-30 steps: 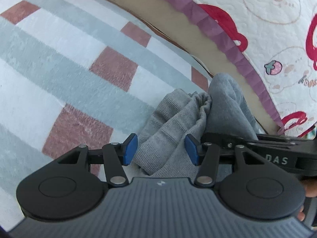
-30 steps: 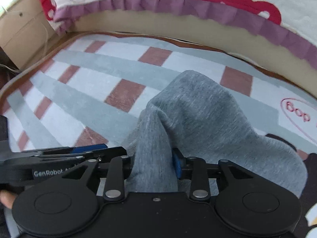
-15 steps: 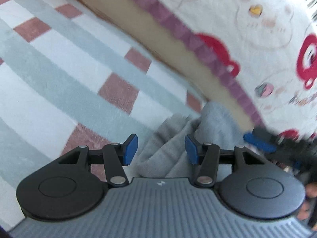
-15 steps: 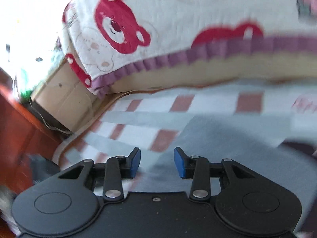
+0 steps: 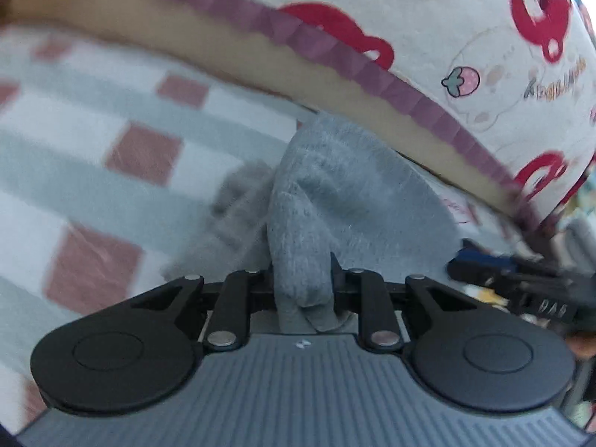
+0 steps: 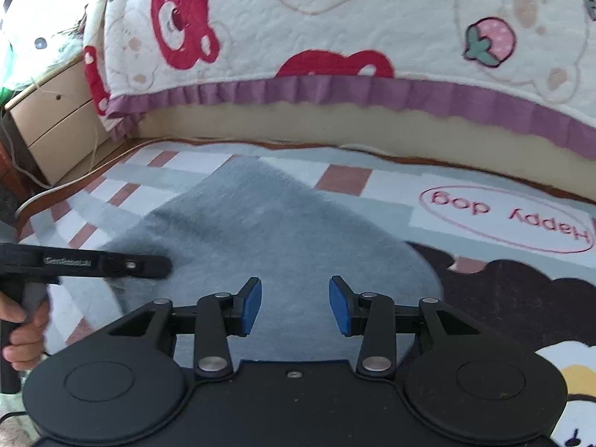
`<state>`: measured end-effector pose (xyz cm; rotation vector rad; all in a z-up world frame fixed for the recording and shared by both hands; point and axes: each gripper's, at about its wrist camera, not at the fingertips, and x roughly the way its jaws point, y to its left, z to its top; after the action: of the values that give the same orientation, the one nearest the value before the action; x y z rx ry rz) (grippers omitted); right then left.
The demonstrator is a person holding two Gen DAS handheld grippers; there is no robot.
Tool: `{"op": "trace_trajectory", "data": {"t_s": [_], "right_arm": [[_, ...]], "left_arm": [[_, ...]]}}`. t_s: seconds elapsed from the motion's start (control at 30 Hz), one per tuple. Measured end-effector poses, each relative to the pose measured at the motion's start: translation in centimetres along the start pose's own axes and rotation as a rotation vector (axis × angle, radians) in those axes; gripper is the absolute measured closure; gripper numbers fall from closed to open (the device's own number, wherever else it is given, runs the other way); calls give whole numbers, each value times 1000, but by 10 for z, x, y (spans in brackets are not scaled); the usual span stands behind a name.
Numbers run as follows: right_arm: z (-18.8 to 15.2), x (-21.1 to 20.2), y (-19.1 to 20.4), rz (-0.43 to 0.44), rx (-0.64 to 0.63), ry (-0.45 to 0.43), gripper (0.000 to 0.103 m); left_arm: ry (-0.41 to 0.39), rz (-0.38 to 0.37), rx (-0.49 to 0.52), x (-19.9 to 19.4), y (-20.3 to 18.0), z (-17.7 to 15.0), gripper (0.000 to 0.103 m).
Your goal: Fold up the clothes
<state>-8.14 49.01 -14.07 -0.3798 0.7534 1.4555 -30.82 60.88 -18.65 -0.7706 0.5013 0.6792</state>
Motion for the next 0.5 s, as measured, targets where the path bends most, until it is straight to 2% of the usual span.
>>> {"op": "trace_trajectory", "data": {"t_s": [0.1,0.2,0.3,0.47,0.5], "right_arm": [[1,-2,2,-45,-63,-35,57],[-2,8,15,-141,-269,-51,57],[3,21,15,-127,-310,-39,51],[35,40,37,-7,-356,-62,52],[42,48,44,23,-367,-42,52]], "left_arm": [[-26,13,-67,-12,10,3,83],[-2,46,-117,1,24,-2,81],[1,31,-173,9,37,-2,79],[2,-2,-189,20,49,0,74],[4,-12,-195,21,51,0,74]]}}
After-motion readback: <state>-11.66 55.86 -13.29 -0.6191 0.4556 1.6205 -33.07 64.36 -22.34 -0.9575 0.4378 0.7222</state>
